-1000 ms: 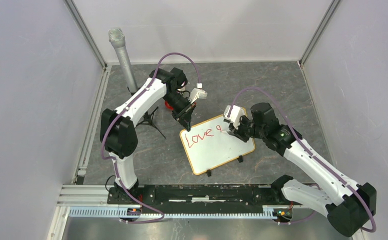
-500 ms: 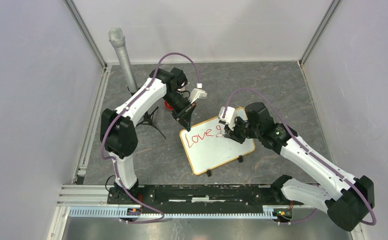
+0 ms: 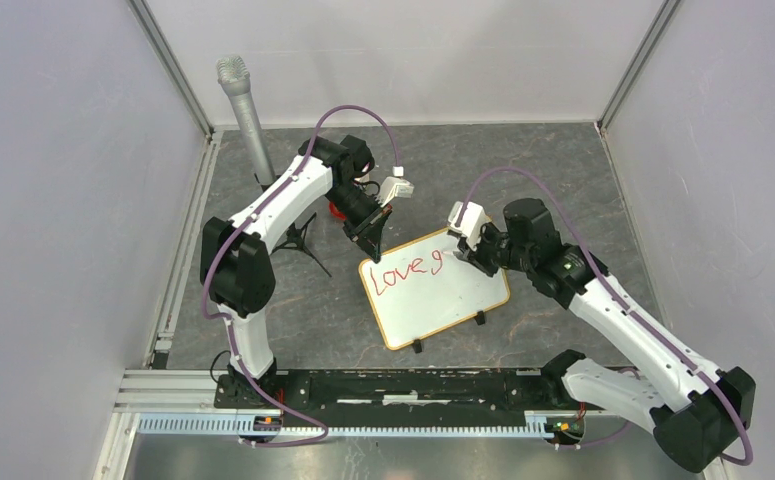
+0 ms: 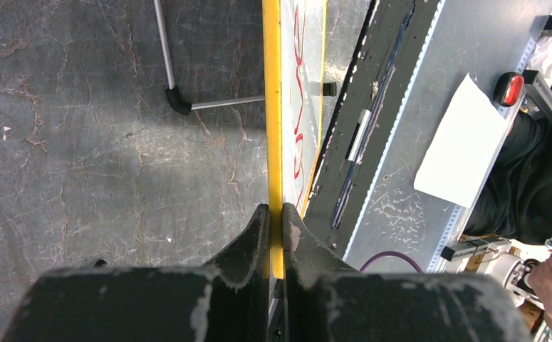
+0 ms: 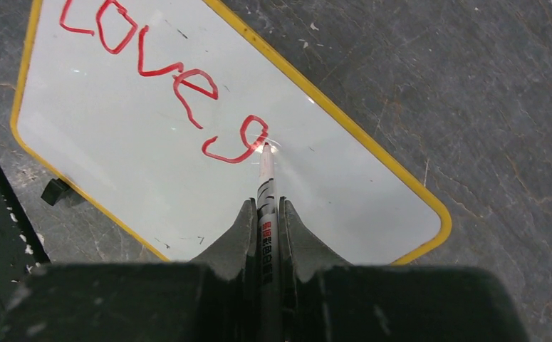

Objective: Write a sentence on the whiteboard

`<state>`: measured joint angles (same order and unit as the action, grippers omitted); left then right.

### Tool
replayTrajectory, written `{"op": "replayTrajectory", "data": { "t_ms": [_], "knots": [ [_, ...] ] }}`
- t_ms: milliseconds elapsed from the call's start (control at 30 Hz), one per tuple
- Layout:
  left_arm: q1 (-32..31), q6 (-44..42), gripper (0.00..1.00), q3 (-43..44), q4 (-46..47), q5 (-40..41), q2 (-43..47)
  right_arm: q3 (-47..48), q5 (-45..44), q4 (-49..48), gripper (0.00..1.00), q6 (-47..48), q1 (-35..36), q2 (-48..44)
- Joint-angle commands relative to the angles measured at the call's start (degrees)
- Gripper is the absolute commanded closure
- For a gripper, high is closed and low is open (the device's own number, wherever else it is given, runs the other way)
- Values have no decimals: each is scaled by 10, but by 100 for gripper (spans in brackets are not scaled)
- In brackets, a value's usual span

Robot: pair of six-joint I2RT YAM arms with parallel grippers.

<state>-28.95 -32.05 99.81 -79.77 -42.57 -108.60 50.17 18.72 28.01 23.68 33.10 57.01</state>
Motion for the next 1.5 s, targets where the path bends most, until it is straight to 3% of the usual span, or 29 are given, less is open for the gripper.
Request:
{"op": "replayTrajectory", "data": {
  "t_ms": [0, 533, 1233, 1467],
  "knots": [
    [-4, -29, 97, 14, -17, -23, -3, 21, -22, -2, 100, 14, -6, -2],
    [-5, -30, 98, 10, -17, -20, -3, 18, -19, -23, 100, 16, -6, 21],
    [-6, -30, 97, 12, -17, -20, -4, -40, -16, 2, 100, 23, -10, -17],
    [-5, -29, 98, 12, -18, -21, -3, -16, -10, -3, 100, 21, -10, -9]
  ]
}}
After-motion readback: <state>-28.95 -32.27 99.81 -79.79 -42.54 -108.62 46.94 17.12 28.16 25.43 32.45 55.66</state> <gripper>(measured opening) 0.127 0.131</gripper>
